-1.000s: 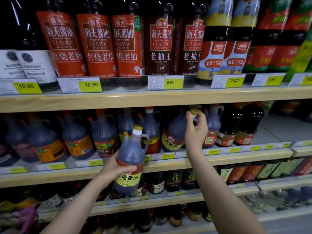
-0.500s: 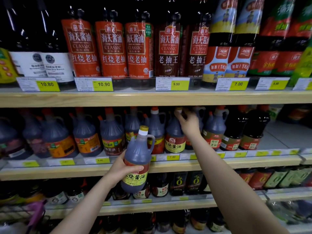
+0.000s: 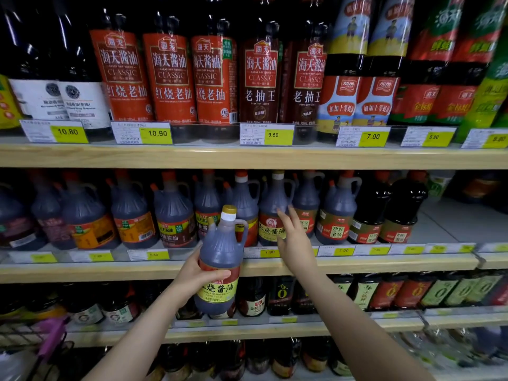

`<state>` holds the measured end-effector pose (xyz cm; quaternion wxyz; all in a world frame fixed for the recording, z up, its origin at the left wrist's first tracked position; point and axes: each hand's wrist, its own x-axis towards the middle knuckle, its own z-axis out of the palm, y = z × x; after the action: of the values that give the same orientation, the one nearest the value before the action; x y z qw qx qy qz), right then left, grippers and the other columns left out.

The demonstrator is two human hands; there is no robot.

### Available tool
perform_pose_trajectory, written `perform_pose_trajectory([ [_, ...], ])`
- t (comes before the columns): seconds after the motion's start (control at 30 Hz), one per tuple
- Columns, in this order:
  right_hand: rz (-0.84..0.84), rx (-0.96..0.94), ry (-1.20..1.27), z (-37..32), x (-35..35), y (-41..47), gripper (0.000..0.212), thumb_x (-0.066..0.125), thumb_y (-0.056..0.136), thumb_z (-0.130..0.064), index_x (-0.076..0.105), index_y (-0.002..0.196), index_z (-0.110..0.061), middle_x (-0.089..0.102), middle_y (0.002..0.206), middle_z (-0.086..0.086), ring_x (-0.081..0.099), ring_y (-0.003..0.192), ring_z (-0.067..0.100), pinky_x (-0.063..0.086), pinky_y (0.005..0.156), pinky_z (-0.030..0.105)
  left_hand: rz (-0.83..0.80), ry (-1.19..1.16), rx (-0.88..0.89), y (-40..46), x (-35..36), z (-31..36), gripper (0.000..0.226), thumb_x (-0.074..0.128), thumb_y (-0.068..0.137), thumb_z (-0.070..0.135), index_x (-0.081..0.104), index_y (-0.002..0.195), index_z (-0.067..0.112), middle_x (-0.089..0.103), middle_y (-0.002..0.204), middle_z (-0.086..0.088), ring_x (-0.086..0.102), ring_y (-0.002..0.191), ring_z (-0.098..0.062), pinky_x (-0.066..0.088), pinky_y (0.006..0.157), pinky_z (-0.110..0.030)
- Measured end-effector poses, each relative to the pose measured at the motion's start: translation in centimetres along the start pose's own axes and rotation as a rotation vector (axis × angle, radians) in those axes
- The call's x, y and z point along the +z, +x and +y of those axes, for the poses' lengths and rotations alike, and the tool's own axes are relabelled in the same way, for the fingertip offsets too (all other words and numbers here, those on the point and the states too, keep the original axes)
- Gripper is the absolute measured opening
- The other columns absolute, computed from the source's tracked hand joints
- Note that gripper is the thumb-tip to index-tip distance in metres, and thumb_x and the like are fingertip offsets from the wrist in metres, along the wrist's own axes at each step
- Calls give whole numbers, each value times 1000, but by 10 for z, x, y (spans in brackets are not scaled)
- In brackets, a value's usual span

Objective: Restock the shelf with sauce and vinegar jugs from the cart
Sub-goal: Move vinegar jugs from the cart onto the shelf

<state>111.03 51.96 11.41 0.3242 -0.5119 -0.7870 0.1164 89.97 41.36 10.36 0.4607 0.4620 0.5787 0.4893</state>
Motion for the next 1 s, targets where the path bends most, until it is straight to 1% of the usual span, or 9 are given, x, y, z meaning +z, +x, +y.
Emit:
perform_pose_trajectory([
  [0.13, -69, 38, 36, 0, 3, 21, 71, 52, 83, 3, 26, 144, -25, 5, 158, -2, 59, 93, 27, 41, 61, 28, 5, -9, -2, 4, 0, 2, 80, 82, 30, 35, 54, 105, 30, 70, 95, 8, 66, 89, -9, 49, 68, -21],
  [0.27, -84, 78, 69, 3, 0, 42, 68, 46, 78, 12, 33, 140, -14, 9, 158, 2, 53, 115, 34, 51, 74, 37, 7, -25, -7, 6, -1, 3, 78, 82, 30, 35, 54, 103, 33, 71, 89, 11, 67, 84, -5, 49, 67, -21],
  [0.4, -182, 96, 54, 4, -13, 54, 70, 46, 81, 9, 27, 144, -13, 8, 158, 6, 42, 129, 34, 47, 93, 39, 9, -21, -14, 6, 0, 4, 85, 83, 31, 36, 53, 109, 27, 70, 96, 6, 67, 89, -11, 50, 70, -25],
  [0.47, -136, 68, 116, -1, -22, 44, 64, 51, 84, 3, 30, 143, -12, 17, 155, 11, 42, 129, 33, 42, 98, 37, 12, -12, -14, 5, 4, 5, 90, 84, 32, 36, 53, 115, 23, 69, 103, 2, 66, 95, -15, 50, 74, -28],
  [0.57, -22, -100, 262, -10, -37, 4, 54, 62, 86, -14, 42, 136, -16, 44, 134, 3, 52, 113, 19, 46, 95, 34, 10, -3, -16, 2, 16, 9, 80, 83, 32, 36, 55, 107, 27, 69, 101, 4, 66, 93, -13, 50, 72, -24],
  [0.7, -181, -180, 343, -32, -59, -43, 61, 66, 83, -36, 35, 136, -39, 40, 129, -18, 46, 114, 0, 44, 92, 20, -16, -6, -12, 1, 41, 13, 82, 84, 33, 34, 56, 109, 22, 69, 99, 2, 66, 89, -11, 50, 71, -22],
  [0.8, -173, -72, 344, -39, -63, -51, 75, 70, 77, -39, 28, 140, -37, 40, 139, -14, 48, 119, 7, 48, 96, 32, 4, 1, 5, -1, 62, 14, 68, 89, 50, 11, 55, 110, 18, 68, 99, 0, 65, 89, -13, 49, 72, -23],
  [0.87, -85, -53, 368, -38, -65, -58, 69, 72, 74, -35, 35, 132, -34, 46, 134, -12, 52, 116, 9, 49, 93, 34, 12, 9, 24, -3, 75, 16, 62, 87, 54, 2, 55, 103, 22, 67, 96, 0, 65, 88, -15, 50, 73, -24],
  [1.0, -114, 18, 267, -29, -77, -66, 67, 72, 76, -38, 41, 133, -21, 48, 133, -4, 53, 115, 13, 45, 95, 26, -9, -20, 23, -3, 93, 24, 83, 89, 29, 27, 54, 104, 24, 68, 100, -1, 65, 92, -17, 53, 85, -36],
])
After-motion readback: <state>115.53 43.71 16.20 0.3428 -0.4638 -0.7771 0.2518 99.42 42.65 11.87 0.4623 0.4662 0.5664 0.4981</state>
